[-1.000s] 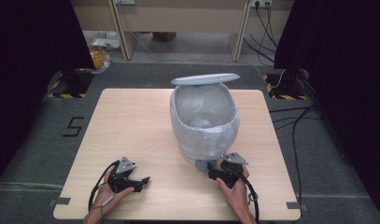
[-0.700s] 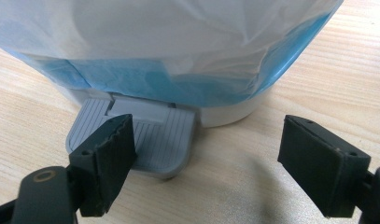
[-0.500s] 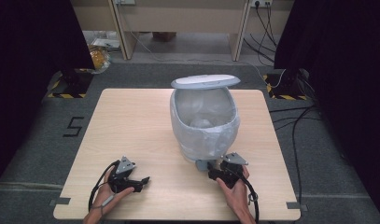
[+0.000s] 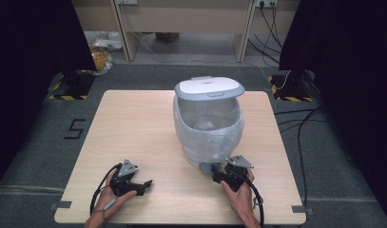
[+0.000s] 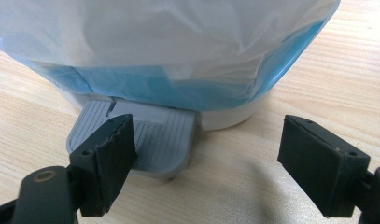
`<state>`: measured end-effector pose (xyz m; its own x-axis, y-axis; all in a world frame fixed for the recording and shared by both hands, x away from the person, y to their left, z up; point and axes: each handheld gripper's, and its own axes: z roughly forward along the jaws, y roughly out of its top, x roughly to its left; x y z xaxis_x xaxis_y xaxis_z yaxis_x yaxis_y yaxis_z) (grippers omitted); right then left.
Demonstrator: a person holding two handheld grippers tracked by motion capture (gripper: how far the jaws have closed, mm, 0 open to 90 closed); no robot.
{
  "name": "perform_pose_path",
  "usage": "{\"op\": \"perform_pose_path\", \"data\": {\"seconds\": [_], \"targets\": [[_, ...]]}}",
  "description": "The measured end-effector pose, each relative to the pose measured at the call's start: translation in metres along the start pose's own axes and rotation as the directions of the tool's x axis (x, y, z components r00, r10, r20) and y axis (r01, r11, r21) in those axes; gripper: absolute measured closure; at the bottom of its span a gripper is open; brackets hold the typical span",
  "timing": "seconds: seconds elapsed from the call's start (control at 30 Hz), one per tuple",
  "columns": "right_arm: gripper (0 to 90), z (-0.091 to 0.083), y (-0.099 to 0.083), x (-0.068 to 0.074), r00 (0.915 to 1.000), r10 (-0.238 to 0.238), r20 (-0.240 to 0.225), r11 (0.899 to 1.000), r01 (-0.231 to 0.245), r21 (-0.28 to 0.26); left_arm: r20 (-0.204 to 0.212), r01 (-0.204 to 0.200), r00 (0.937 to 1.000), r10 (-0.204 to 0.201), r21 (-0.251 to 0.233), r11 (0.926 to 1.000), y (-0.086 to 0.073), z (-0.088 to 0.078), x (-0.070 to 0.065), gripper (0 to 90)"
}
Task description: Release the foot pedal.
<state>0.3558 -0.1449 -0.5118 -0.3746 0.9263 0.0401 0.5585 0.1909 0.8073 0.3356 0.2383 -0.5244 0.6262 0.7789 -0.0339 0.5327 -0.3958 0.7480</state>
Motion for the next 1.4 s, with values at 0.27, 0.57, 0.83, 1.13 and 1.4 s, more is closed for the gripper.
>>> {"op": "perform_pose_path", "data": {"seconds": [0.27, 0.57, 0.83, 1.13, 1.4], "targets": [[18.5, -0.004, 0.003, -0.002, 0.9995, 0.027, -0.014, 1.000, -0.027, -0.015, -0.001, 0.001, 1.0000, -0.001, 0.000, 1.0000, 0.000, 0.000, 0.000, 14.5], [22.4, -0.015, 0.006, -0.012, 0.9982, 0.034, -0.049, 0.998, -0.036, -0.050, -0.001, 0.001, 1.0000, -0.001, 0.000, 1.0000, 0.000, 0.000, 0.000, 14.5], [18.3, -0.035, 0.002, -0.025, 0.9969, 0.034, -0.071, 0.996, -0.040, -0.076, -0.001, 0.001, 1.0000, -0.001, 0.000, 1.0000, 0.000, 0.000, 0.000, 14.5], [18.2, -0.051, -0.012, -0.039, 0.9981, 0.020, -0.059, 0.998, -0.023, -0.066, -0.002, 0.001, 1.0000, -0.001, -0.001, 1.0000, 0.000, 0.000, 0.000, 14.6], [18.2, -0.060, -0.023, -0.047, 0.9981, 0.028, -0.055, 0.998, -0.031, -0.050, -0.002, 0.001, 1.0000, -0.001, -0.001, 1.0000, 0.000, 0.000, 0.000, 14.6]]}}
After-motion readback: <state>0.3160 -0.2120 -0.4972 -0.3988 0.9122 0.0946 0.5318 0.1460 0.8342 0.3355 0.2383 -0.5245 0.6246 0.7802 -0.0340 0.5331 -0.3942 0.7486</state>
